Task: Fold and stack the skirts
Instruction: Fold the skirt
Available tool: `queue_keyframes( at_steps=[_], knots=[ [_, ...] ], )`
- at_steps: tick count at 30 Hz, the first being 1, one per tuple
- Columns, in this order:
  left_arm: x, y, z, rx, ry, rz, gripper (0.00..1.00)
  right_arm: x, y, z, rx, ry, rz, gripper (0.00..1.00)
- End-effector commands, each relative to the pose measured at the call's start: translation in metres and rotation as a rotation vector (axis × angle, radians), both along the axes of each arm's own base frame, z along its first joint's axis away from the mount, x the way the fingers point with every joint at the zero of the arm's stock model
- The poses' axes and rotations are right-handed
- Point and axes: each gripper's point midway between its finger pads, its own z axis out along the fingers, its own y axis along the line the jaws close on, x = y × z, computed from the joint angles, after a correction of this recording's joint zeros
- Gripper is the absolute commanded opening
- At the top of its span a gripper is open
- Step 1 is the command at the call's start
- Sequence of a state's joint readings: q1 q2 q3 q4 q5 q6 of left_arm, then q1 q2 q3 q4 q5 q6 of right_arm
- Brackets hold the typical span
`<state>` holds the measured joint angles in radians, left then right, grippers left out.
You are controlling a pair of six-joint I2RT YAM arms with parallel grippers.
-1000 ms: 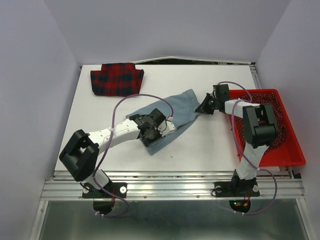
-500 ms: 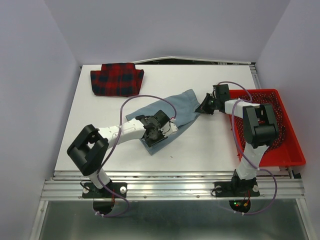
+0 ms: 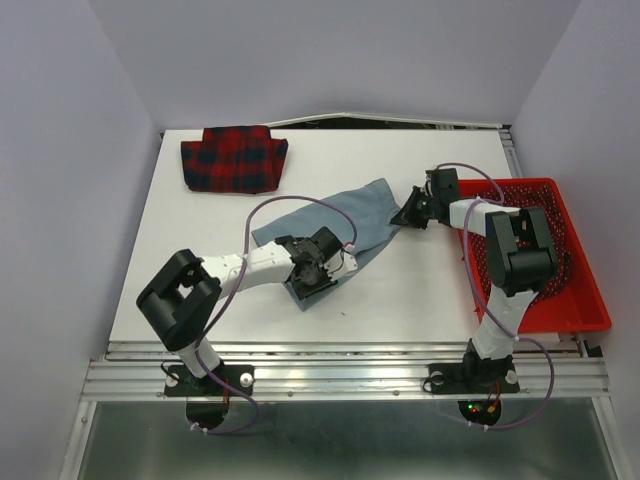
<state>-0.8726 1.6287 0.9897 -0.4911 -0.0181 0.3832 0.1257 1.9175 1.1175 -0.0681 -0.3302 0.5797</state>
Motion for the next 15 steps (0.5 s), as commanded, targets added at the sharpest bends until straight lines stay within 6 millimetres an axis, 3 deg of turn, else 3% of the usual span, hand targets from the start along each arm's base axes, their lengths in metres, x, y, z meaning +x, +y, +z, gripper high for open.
queue_keyframes(
  at_steps=[1,9,15],
  knots=[
    [-0.009,-0.003,0.002,-0.011,0.005,-0.035,0.46,-0.024,-0.032,-0.043,-0.169,0.122,-0.047,0.05],
    [-0.007,0.000,-0.012,0.027,0.003,-0.012,0.45,-0.024,-0.032,-0.042,-0.171,0.120,-0.047,0.05],
    [-0.006,0.001,-0.005,0.024,-0.009,-0.004,0.23,-0.025,-0.033,-0.042,-0.172,0.123,-0.048,0.04]
  ],
)
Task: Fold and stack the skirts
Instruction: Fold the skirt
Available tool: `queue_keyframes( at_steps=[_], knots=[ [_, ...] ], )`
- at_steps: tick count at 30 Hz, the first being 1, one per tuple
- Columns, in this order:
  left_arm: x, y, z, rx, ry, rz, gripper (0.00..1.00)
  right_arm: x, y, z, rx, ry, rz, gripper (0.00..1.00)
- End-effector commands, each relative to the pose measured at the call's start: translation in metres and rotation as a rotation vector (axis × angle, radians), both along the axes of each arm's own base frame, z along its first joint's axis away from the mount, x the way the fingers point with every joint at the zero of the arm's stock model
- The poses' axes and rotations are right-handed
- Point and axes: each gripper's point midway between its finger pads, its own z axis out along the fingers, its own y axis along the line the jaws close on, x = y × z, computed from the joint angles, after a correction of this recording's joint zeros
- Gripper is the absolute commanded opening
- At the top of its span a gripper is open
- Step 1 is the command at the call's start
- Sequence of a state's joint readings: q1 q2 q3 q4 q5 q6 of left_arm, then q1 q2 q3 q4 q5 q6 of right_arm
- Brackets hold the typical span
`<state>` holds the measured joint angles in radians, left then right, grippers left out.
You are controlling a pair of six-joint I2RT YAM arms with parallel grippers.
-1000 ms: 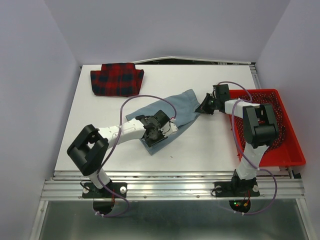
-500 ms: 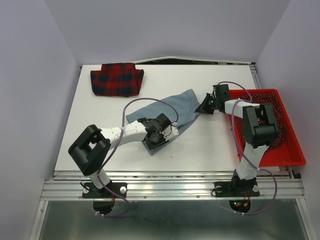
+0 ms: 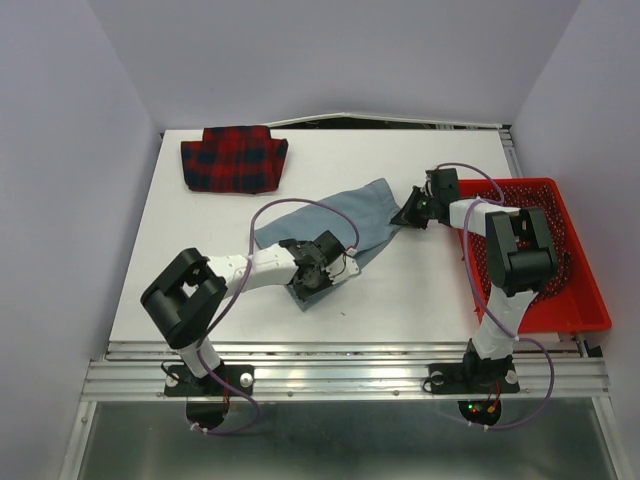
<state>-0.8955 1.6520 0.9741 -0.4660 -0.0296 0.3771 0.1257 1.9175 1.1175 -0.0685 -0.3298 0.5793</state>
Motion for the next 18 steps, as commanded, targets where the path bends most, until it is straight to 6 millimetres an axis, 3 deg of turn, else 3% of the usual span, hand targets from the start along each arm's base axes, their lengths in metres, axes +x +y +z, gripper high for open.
queue_keyframes(
  at_steps=[1,8,13,18],
  knots=[
    [-0.001,0.004,0.010,0.004,-0.016,0.020,0.19,-0.026,-0.033,-0.043,-0.175,0.124,-0.051,0.04],
    [0.001,0.003,0.043,-0.029,-0.047,0.032,0.00,-0.028,-0.040,-0.045,-0.208,0.131,-0.070,0.02],
    [-0.004,-0.007,0.082,-0.106,-0.041,0.017,0.00,-0.028,-0.044,-0.048,-0.227,0.139,-0.085,0.01],
    [-0.022,-0.018,0.091,-0.148,0.044,-0.036,0.00,-0.029,-0.044,-0.050,-0.227,0.147,-0.089,0.01]
  ],
)
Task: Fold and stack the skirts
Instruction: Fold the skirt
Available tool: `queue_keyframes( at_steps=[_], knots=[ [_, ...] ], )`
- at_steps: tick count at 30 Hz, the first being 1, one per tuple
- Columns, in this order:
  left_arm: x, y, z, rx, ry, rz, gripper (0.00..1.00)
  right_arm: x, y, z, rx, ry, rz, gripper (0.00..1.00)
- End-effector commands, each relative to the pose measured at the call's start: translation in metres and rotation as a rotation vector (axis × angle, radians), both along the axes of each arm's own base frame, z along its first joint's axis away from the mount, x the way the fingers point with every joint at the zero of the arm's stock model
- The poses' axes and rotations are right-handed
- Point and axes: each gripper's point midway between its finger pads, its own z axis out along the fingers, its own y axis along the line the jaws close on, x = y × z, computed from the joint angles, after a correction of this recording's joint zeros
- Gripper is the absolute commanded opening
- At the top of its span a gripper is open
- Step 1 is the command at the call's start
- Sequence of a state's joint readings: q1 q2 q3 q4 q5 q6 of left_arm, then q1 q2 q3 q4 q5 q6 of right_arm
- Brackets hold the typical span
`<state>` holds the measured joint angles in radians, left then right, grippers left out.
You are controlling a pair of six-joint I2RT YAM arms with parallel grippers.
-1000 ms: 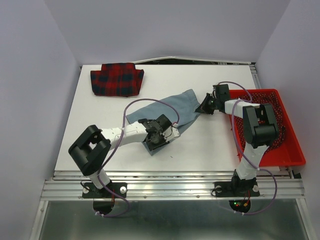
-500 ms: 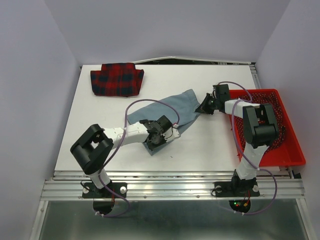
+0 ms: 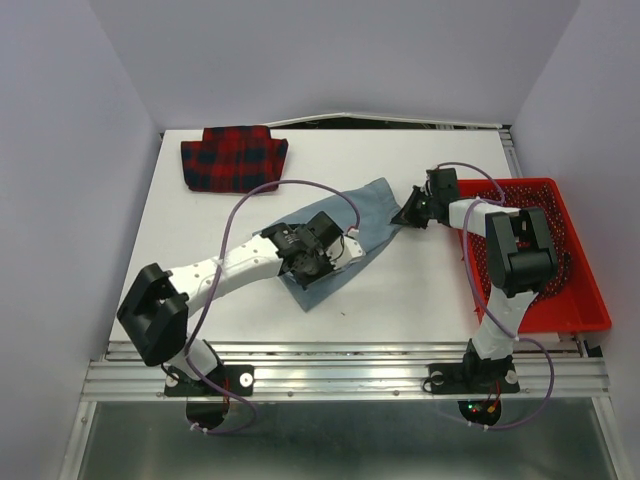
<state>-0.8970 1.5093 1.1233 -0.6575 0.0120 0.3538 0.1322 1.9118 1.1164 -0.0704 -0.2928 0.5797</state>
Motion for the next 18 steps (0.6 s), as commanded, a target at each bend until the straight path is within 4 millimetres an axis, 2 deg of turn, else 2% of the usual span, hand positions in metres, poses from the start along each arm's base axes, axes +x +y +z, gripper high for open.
queue_keyframes(
  at_steps=[1,8,14,18],
  knots=[
    [-0.025,-0.010,0.014,-0.050,0.093,-0.062,0.00,-0.031,-0.041,-0.050,-0.196,0.154,-0.075,0.01],
    [-0.048,-0.026,-0.017,-0.092,0.216,-0.140,0.00,-0.033,-0.043,-0.051,-0.206,0.155,-0.075,0.01],
    [-0.048,-0.041,-0.049,-0.100,0.277,-0.118,0.00,-0.034,-0.043,-0.053,-0.205,0.157,-0.078,0.01],
    [-0.056,-0.045,-0.074,-0.082,0.352,-0.086,0.01,-0.036,-0.044,-0.053,-0.211,0.154,-0.077,0.01]
  ],
)
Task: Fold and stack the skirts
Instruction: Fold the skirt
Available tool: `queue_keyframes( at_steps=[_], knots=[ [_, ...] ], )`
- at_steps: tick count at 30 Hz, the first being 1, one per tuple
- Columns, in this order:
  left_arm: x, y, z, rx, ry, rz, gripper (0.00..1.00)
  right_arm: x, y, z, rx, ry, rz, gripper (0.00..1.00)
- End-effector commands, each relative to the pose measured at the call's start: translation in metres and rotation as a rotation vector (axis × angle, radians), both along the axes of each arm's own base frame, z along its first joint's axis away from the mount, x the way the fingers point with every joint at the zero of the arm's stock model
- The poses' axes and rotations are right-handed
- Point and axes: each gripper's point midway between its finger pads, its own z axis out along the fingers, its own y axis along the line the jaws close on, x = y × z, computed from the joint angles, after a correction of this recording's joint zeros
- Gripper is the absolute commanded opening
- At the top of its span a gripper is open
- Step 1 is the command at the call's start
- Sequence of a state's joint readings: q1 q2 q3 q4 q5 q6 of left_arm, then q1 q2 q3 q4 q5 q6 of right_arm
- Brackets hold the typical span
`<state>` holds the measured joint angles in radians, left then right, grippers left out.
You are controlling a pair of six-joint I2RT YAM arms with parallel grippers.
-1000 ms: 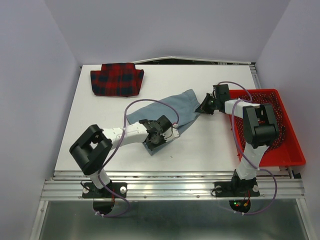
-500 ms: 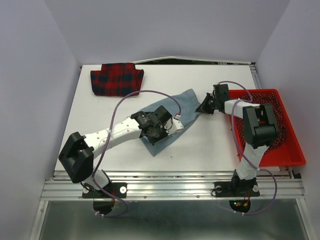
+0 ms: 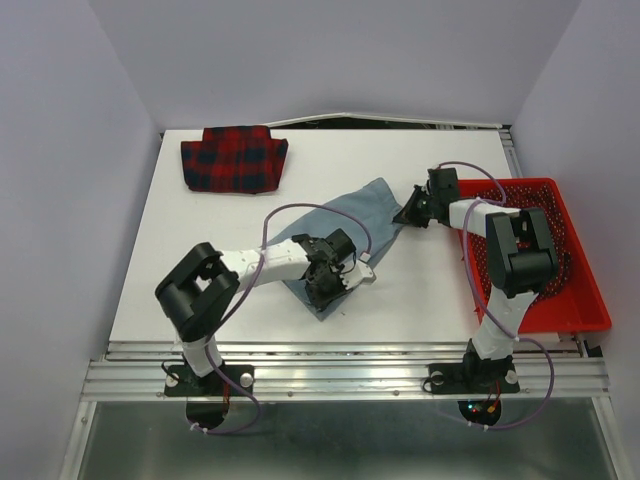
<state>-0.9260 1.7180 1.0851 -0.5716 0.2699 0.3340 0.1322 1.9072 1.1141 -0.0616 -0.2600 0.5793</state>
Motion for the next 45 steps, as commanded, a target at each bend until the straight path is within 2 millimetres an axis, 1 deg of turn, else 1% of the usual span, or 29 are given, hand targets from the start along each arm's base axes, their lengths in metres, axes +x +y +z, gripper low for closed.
queue_keyframes(
  at_steps=[1,5,6,9,11,12,13,14,16,18,20,24,25,26,27,28,29,31,32,33,34,36,37,40,41,42,43,44,45],
  knots=[
    [-0.011,-0.012,-0.011,-0.047,0.061,0.015,0.01,-0.039,-0.040,-0.054,-0.190,0.169,-0.062,0.01],
    [-0.020,0.023,-0.040,0.112,0.076,0.002,0.01,-0.036,-0.046,-0.050,-0.229,0.158,-0.061,0.01],
    [-0.019,0.024,-0.039,0.117,0.090,0.000,0.00,-0.034,-0.048,-0.049,-0.241,0.155,-0.059,0.01],
    [-0.011,0.039,-0.036,0.172,0.076,-0.023,0.00,-0.023,-0.061,-0.042,-0.298,0.154,-0.064,0.01],
    [-0.014,0.056,-0.040,0.235,0.077,-0.073,0.00,-0.017,-0.074,-0.040,-0.341,0.165,-0.086,0.01],
    [-0.016,0.062,-0.042,0.254,0.079,-0.086,0.00,-0.005,-0.075,-0.031,-0.353,0.138,-0.084,0.01],
    [-0.018,0.069,-0.043,0.273,0.083,-0.101,0.00,0.000,-0.083,-0.028,-0.366,0.139,-0.096,0.01],
    [-0.021,0.079,-0.046,0.300,0.079,-0.116,0.00,-0.001,-0.086,-0.032,-0.389,0.160,-0.079,0.01],
    [-0.023,0.086,-0.049,0.319,0.077,-0.125,0.00,0.006,-0.084,-0.028,-0.385,0.156,-0.068,0.01],
    [-0.025,0.089,-0.051,0.324,0.083,-0.132,0.00,0.004,-0.079,-0.032,-0.368,0.168,-0.040,0.01],
    [-0.023,0.088,-0.052,0.319,0.068,-0.137,0.03,-0.001,-0.070,-0.036,-0.325,0.182,-0.002,0.01],
    [-0.010,0.091,-0.049,0.322,-0.006,-0.147,0.17,-0.018,-0.057,-0.044,-0.309,0.200,0.070,0.01],
    [-0.003,0.090,-0.048,0.314,-0.046,-0.157,0.22,-0.022,-0.051,-0.045,-0.305,0.201,0.093,0.01],
    [0.001,0.094,-0.048,0.321,-0.076,-0.160,0.23,-0.027,-0.049,-0.046,-0.295,0.206,0.110,0.01],
    [0.006,0.103,-0.046,0.327,-0.108,-0.154,0.28,-0.037,-0.044,-0.049,-0.300,0.220,0.140,0.01],
    [0.014,0.110,-0.044,0.350,-0.148,-0.176,0.30,-0.044,-0.038,-0.050,-0.301,0.225,0.166,0.01],
    [0.016,0.117,-0.041,0.355,-0.169,-0.178,0.32,-0.054,-0.038,-0.055,-0.299,0.245,0.183,0.01],
    [0.024,0.125,-0.038,0.346,-0.184,-0.156,0.40,-0.066,-0.026,-0.052,-0.299,0.240,0.229,0.01],
    [0.028,0.128,-0.035,0.341,-0.195,-0.167,0.42,-0.071,-0.024,-0.052,-0.288,0.243,0.238,0.01],
    [0.031,0.132,-0.033,0.348,-0.205,-0.166,0.43,-0.083,-0.018,-0.055,-0.283,0.265,0.265,0.01],
    [0.039,0.137,-0.029,0.351,-0.234,-0.164,0.46,-0.091,-0.009,-0.051,-0.269,0.268,0.298,0.01],
    [0.047,0.138,-0.021,0.335,-0.264,-0.161,0.49,-0.106,0.000,-0.053,-0.262,0.290,0.337,0.01],
    [0.054,0.139,-0.013,0.317,-0.279,-0.141,0.55,-0.113,0.010,-0.047,-0.242,0.283,0.371,0.01],
    [0.063,0.128,0.018,0.212,-0.325,-0.149,0.62,-0.131,0.027,-0.038,-0.207,0.289,0.436,0.01],
    [0.067,0.123,0.039,0.162,-0.361,-0.145,0.70,-0.143,0.038,-0.035,-0.185,0.293,0.481,0.01],
    [0.066,0.117,0.048,0.115,-0.365,-0.153,0.76,-0.147,0.045,-0.024,-0.173,0.265,0.506,0.01],
    [0.063,0.115,0.058,0.094,-0.369,-0.156,0.78,-0.153,0.050,-0.020,-0.164,0.258,0.526,0.01],
    [0.063,0.112,0.069,0.066,-0.383,-0.158,0.84,-0.157,0.055,-0.015,-0.155,0.249,0.544,0.02],
    [0.065,0.101,0.092,-0.005,-0.419,-0.165,0.84,-0.164,0.059,-0.008,-0.141,0.243,0.569,0.04]
  ],
)
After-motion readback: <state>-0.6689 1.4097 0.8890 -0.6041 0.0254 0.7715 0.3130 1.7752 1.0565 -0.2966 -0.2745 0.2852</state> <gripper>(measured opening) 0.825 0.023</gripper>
